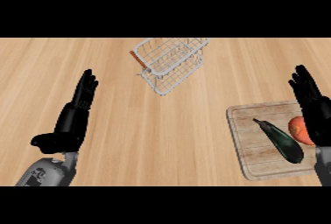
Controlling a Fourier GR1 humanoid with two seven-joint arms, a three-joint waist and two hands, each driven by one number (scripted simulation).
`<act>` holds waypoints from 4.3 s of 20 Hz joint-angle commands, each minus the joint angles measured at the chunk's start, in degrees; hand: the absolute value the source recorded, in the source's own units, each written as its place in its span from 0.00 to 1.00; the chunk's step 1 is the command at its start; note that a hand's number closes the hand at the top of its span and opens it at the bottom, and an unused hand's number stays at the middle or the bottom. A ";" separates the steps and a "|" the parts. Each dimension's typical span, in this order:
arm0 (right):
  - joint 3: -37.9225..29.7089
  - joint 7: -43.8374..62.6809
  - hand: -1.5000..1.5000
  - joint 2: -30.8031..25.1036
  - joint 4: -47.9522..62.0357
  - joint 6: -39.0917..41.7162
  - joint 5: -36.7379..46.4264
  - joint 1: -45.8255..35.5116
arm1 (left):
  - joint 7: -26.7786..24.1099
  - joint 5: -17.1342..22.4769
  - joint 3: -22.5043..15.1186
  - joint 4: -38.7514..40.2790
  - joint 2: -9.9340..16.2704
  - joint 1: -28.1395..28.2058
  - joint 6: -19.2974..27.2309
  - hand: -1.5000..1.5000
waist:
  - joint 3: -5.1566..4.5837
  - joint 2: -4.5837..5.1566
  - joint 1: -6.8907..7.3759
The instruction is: Pick the squash from the cutting board and place it in the tiered basket
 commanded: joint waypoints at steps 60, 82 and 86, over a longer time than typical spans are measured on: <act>-0.67 -13.66 0.00 -23.71 -11.32 42.62 60.03 9.95 | 4.47 -18.43 7.62 -2.29 3.79 3.20 -13.44 0.50 | 0.12 -1.52 0.29; -7.68 -25.18 0.00 -12.99 7.23 33.65 72.63 4.02 | 4.47 -25.41 11.52 -5.93 -2.67 7.54 -18.92 0.50 | 0.14 -1.54 0.35; -6.76 -25.04 0.00 -10.48 9.26 33.47 75.33 3.38 | 3.76 -26.78 12.07 -5.53 -4.76 7.58 -18.78 0.50 | 0.13 -1.55 0.28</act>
